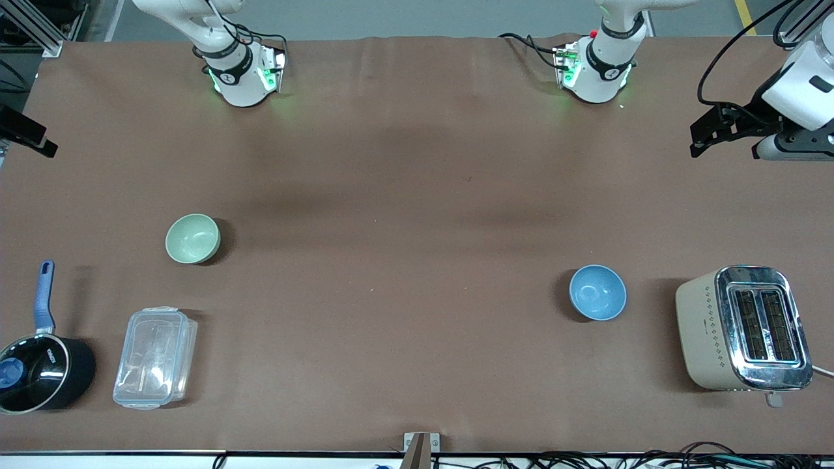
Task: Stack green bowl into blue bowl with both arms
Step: 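Reach the left gripper to the blue bowl while the right gripper reaches the green bowl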
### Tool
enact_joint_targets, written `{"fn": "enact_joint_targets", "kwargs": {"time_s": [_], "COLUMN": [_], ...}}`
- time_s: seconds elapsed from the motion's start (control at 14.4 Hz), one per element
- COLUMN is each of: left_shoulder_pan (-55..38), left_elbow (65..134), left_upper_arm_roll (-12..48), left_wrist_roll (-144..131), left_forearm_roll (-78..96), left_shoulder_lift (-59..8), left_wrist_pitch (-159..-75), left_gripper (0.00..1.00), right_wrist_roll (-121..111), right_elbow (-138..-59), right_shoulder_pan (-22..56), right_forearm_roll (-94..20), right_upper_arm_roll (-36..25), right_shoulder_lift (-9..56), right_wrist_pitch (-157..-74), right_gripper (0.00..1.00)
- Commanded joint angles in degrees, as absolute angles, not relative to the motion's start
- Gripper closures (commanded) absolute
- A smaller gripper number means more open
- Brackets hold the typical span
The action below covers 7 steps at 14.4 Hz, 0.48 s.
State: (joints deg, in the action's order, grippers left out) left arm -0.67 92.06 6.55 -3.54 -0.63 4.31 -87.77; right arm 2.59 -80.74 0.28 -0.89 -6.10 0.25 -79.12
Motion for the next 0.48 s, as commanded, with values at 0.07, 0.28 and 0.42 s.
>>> {"fn": "enact_joint_targets", "kwargs": {"time_s": [0.07, 0.28, 0.42], "left_shoulder_pan": [-0.79, -0.62, -0.53], "left_elbow": [90.62, 88.08, 87.89], "left_upper_arm_roll": [6.5, 6.42, 6.33], "left_wrist_roll": [-3.16, -2.99, -3.08], "left_forearm_roll": [-1.85, -1.85, -1.93], "left_shoulder_lift": [3.78, -0.59, -5.34], "left_wrist_pitch": [-87.19, -87.28, -89.28], "left_gripper": [0.0, 0.0, 0.0], "right_wrist_roll": [2.02, 2.02, 2.02], "right_elbow": [-81.65, -81.65, -81.65], "right_shoulder_pan": [0.62, 0.62, 0.62], "right_forearm_roll": [-1.41, -1.41, -1.41], "right_upper_arm_roll": [-6.15, -6.15, -6.15], "right_shoulder_lift": [-0.35, -0.44, -0.44], "right_wrist_pitch": [-79.54, -79.54, -79.45], "right_gripper": [0.0, 0.0, 0.0]}}
